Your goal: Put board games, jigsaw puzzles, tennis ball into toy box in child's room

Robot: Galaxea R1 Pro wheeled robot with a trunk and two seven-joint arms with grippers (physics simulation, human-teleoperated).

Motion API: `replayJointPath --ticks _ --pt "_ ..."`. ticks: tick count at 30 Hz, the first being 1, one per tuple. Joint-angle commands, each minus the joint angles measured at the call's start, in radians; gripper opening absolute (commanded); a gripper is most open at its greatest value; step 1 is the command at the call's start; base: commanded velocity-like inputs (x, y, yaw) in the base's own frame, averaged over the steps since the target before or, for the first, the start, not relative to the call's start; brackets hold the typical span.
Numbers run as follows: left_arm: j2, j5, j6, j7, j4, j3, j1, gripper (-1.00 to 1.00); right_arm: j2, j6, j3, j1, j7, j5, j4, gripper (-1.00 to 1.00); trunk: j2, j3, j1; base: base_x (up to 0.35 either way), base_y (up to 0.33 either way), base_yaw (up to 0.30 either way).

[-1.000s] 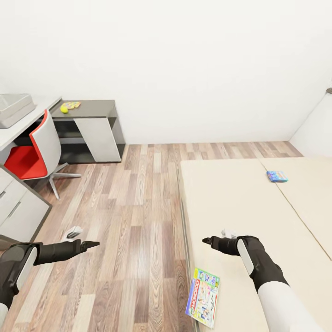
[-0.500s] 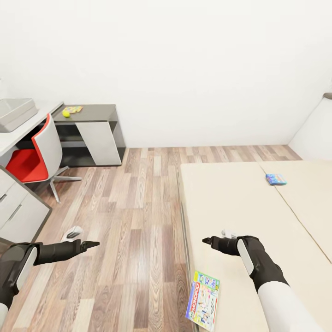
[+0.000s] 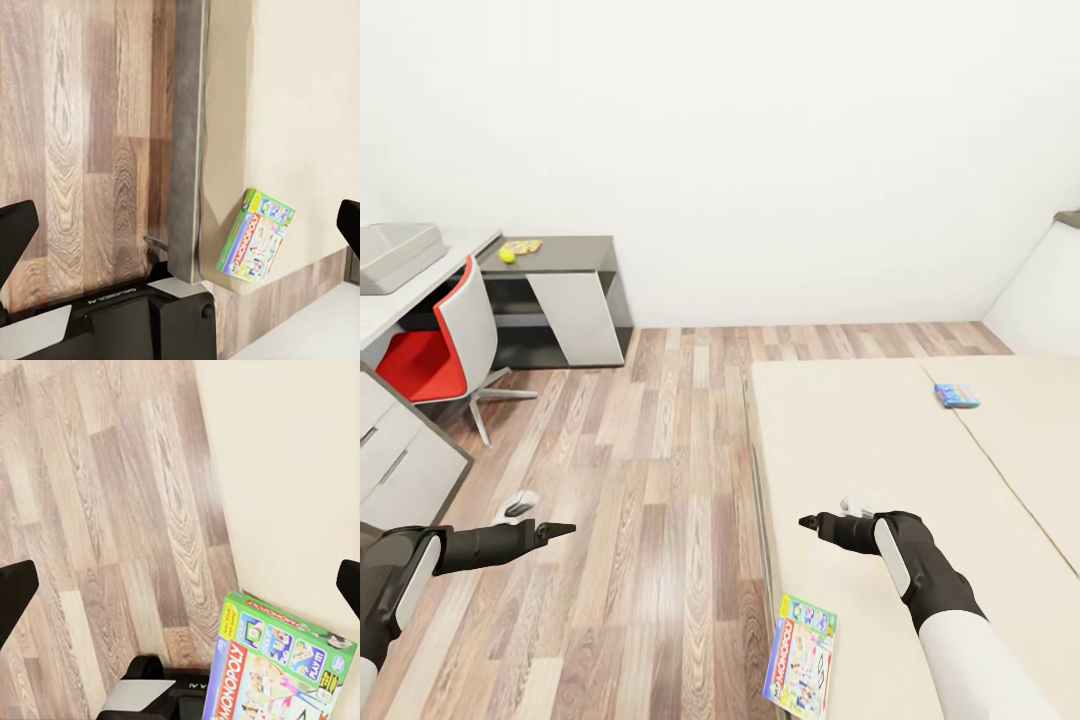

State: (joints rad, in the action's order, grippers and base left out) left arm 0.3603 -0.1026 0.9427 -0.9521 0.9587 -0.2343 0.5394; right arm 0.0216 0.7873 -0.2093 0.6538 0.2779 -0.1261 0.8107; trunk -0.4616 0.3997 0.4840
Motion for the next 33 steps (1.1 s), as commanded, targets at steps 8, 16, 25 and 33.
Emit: replayJointPath --ticks 8,16,25,33 --pt "0.000 -0.005 0.007 0.000 0.000 0.000 0.001 1.00 0.000 0.006 -0.002 0.001 0.000 -0.006 0.001 1.00 -0.001 -0.012 0.001 0.000 0.000 0.000" --pt "0.000 -0.005 0.007 0.000 0.000 0.000 0.001 1.00 0.000 0.006 -0.002 0.000 0.000 -0.006 0.001 1.00 -0.001 -0.025 0.001 0.000 0.000 0.000" --pt "0.000 -0.005 0.007 0.000 0.000 0.000 0.001 1.00 0.000 0.006 -0.002 0.000 0.000 -0.006 0.001 1.00 -0.001 -0.040 0.001 0.000 0.000 0.000" --pt "0.000 -0.005 0.007 0.000 0.000 0.000 0.001 1.00 0.000 0.006 -0.002 0.000 0.000 -0.006 0.001 1.00 -0.001 -0.053 0.001 0.000 0.000 0.000"
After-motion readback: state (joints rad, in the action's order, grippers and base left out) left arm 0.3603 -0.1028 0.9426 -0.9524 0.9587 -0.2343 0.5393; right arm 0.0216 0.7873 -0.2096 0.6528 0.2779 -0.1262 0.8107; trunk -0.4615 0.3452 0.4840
